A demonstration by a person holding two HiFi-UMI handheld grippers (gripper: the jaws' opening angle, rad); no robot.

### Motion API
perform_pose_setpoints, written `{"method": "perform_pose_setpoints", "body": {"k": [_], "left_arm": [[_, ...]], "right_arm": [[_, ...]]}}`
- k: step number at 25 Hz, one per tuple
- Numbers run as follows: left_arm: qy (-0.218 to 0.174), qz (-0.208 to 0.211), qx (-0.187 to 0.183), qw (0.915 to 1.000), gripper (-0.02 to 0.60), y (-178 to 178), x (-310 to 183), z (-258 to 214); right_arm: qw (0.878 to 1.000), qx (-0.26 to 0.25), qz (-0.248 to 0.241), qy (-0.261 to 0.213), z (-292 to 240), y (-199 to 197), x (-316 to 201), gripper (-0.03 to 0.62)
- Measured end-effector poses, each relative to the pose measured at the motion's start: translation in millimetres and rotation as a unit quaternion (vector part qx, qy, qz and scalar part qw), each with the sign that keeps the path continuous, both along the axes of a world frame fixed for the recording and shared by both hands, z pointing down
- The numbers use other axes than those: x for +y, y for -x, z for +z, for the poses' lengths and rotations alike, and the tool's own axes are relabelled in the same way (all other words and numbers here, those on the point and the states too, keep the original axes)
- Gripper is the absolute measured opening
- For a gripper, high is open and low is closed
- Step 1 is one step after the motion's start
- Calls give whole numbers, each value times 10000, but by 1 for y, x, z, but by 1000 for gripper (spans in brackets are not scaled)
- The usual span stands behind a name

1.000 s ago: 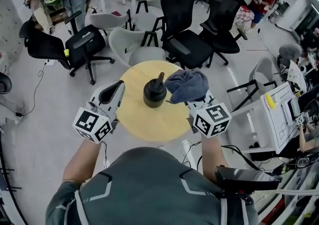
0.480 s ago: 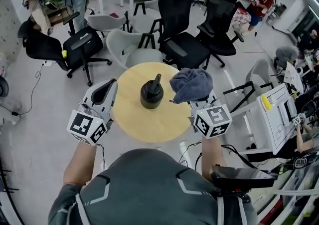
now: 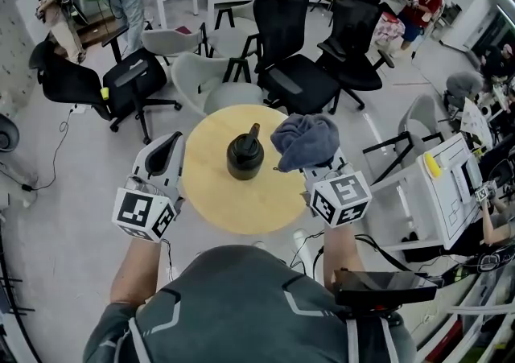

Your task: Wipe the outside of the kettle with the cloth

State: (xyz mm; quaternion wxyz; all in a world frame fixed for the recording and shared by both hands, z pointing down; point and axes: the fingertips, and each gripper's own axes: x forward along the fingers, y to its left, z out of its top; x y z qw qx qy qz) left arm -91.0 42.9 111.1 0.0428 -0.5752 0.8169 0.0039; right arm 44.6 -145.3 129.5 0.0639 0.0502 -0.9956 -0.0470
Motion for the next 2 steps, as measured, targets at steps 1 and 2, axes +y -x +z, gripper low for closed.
{"method": "perform_pose_setpoints", "body": {"k": [1, 2], "left_arm": [[29, -4, -51, 10000, 8, -2, -1, 0], [57, -6, -102, 9999, 8, -3, -2, 0]], "right_arm": [[10000, -21, -1, 8, -1, -1, -1, 50], [10000, -42, -2, 17, -2, -3, -2, 49]]}}
